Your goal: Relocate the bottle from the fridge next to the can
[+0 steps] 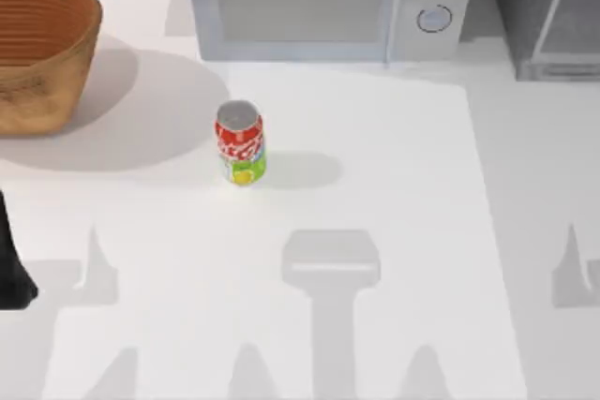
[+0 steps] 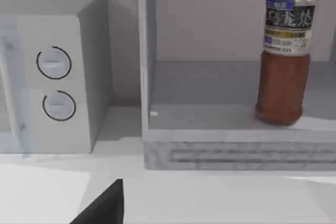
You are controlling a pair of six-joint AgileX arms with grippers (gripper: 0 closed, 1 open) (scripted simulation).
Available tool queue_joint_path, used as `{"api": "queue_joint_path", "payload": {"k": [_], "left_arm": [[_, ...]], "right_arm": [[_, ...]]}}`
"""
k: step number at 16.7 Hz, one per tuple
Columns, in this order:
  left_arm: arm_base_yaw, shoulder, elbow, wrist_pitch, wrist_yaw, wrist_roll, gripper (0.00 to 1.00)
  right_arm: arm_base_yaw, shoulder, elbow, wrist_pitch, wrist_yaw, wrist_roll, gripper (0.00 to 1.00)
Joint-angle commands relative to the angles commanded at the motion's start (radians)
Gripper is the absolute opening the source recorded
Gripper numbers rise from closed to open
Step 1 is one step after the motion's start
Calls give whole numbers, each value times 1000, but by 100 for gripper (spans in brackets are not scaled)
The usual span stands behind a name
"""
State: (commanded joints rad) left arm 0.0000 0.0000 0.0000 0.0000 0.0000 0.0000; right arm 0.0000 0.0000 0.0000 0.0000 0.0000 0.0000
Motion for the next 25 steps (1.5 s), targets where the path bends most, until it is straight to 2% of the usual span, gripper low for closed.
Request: {"api": "queue_joint_path", "payload": {"k": [5,9,21,25], "left_arm": [[0,0,0,0,0,0,100],[0,0,0,0,0,0,100],[0,0,0,0,0,0,100],[0,0,0,0,0,0,100]], "right_arm": [[-15,62,46,53,-10,-1,100],[-58,295,180,212,-49,0,100],[-228,1597,716,856,-235,9,100],[-272,1913,859,1026,-279,10,100]]}}
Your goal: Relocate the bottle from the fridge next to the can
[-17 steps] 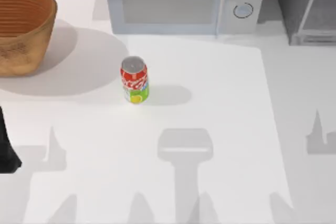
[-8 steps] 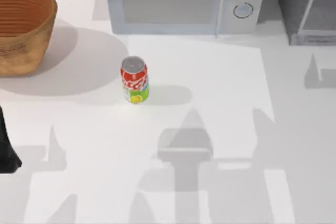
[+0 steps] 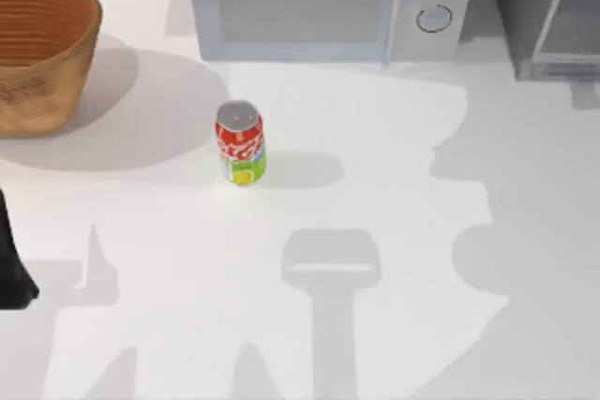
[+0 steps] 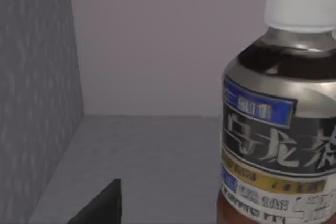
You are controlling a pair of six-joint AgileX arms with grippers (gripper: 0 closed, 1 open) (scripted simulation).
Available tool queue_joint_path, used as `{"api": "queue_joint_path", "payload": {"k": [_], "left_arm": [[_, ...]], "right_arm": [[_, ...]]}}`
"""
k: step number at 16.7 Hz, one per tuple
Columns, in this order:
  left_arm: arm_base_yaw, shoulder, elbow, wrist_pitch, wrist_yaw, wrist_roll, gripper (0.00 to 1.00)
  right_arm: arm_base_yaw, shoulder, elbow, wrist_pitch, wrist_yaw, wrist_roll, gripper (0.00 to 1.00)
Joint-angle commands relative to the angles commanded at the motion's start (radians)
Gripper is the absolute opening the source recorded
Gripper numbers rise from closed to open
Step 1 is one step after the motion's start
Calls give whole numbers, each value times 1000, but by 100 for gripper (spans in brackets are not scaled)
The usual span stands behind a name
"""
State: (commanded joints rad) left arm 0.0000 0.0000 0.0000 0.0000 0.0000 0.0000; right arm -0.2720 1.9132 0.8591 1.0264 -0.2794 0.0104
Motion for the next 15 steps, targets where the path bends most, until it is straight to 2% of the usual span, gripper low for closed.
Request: {"api": "queue_joint_path", "payload": {"k": [5,10,15], "left_arm": [[0,0,0,0,0,0,100],[0,0,0,0,0,0,100],[0,0,0,0,0,0,100]], "right_arm": [[-25,157,86,101,-25,0,100],[-19,156,85,97,-22,0,100],[-4,229,215,43,-3,-1,100]]}}
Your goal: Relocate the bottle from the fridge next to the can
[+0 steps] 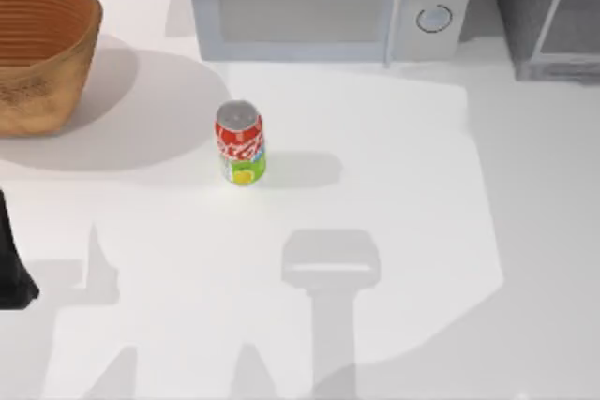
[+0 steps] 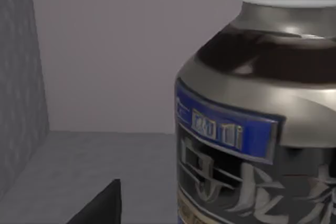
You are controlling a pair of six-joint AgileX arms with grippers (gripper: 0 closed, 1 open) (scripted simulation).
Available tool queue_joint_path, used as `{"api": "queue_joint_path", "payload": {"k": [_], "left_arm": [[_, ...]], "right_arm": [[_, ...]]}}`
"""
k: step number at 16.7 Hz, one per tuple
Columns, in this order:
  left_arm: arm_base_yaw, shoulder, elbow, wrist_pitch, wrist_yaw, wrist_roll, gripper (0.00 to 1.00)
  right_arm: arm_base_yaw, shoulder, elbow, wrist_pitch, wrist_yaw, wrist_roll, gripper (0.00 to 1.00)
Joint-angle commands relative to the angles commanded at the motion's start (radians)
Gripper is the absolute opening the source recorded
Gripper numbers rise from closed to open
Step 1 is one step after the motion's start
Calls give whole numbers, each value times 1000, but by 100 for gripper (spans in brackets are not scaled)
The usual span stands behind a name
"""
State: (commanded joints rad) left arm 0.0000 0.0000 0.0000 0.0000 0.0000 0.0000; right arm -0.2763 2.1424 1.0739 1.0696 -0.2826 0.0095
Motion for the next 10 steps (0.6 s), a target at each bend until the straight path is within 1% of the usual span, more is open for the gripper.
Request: {"api": "queue_joint_path", "payload": {"k": [5,9,10], "left_arm": [[0,0,0,0,0,0,100],[0,0,0,0,0,0,100],[0,0,0,0,0,0,100]], "right_arm": [[20,77,144,-67,21,-1,100],[21,81,151,-70,22,-1,100],[21,81,151,-70,22,-1,92]]}}
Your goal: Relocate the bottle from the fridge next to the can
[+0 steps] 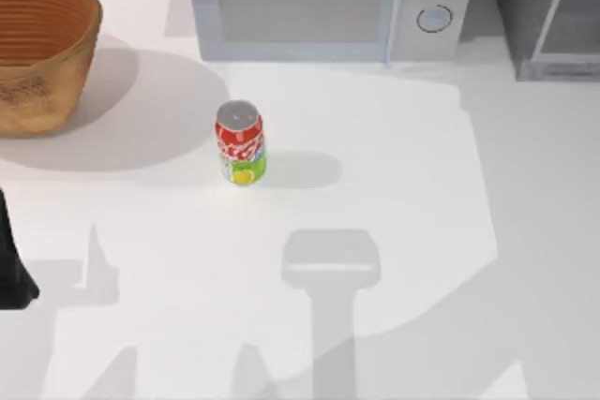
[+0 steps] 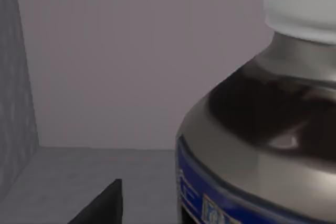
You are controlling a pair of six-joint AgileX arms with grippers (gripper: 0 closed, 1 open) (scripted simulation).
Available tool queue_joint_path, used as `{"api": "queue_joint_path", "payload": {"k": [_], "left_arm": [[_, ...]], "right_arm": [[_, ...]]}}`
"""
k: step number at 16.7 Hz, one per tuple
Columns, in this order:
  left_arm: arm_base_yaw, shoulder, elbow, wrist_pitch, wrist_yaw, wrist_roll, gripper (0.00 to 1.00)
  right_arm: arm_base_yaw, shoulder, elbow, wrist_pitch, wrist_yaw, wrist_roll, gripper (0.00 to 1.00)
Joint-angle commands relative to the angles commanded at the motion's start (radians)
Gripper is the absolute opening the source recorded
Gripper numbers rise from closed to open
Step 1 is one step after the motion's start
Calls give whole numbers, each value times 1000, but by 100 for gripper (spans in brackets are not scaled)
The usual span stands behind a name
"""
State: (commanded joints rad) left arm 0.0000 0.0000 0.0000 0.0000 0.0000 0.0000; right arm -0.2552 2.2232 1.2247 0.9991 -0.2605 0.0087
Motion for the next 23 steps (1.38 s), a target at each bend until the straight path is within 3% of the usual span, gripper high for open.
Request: {"api": "queue_joint_path", "payload": {"k": [12,23], "left_arm": [[0,0,0,0,0,0,100],[0,0,0,0,0,0,100]], "right_arm": [[0,0,0,0,0,0,2],[-2,-16,5,-18,-1,1,0]]}}
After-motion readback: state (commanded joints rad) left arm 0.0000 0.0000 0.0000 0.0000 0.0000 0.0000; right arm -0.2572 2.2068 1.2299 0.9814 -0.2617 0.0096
